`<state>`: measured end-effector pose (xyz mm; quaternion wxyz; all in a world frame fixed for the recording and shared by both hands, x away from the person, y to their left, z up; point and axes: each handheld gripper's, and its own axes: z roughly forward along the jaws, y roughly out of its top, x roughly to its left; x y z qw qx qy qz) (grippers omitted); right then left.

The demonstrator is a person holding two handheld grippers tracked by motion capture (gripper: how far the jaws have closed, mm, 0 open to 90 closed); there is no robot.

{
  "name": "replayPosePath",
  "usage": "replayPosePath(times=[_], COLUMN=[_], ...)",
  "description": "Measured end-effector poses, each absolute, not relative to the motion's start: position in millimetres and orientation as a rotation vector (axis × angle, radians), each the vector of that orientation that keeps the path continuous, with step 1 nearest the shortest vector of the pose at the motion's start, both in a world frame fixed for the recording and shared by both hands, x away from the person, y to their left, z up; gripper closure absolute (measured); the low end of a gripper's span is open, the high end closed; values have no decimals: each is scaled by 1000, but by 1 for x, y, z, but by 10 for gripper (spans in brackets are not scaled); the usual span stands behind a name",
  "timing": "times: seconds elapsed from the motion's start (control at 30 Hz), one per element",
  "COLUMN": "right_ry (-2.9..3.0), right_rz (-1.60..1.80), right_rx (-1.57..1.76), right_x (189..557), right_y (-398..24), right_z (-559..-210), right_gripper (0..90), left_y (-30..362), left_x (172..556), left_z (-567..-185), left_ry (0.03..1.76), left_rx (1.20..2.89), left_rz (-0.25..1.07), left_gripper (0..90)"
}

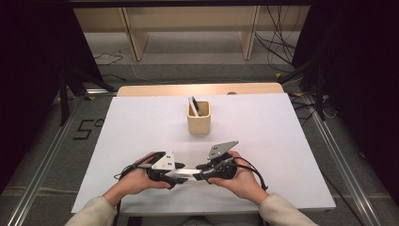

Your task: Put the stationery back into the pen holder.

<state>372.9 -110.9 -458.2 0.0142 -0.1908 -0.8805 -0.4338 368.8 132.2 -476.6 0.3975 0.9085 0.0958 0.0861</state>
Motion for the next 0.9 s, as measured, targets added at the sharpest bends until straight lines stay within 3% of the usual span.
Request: replayPosePath(times=[0.77, 0.9], right_ry=[-2691, -2686], right_rz=[-1411, -1442], right_rx=[-493, -530], right_x=[375, 376], right_y=[-110, -110], right_z=[-455, -455], right_gripper=[633, 567], left_y=[126, 127], left_x=[365, 365], left_z=[-474, -475], left_ry=[150, 190], left_rx=[2333, 2322], left_rz=[118, 118], left_gripper=[695, 699])
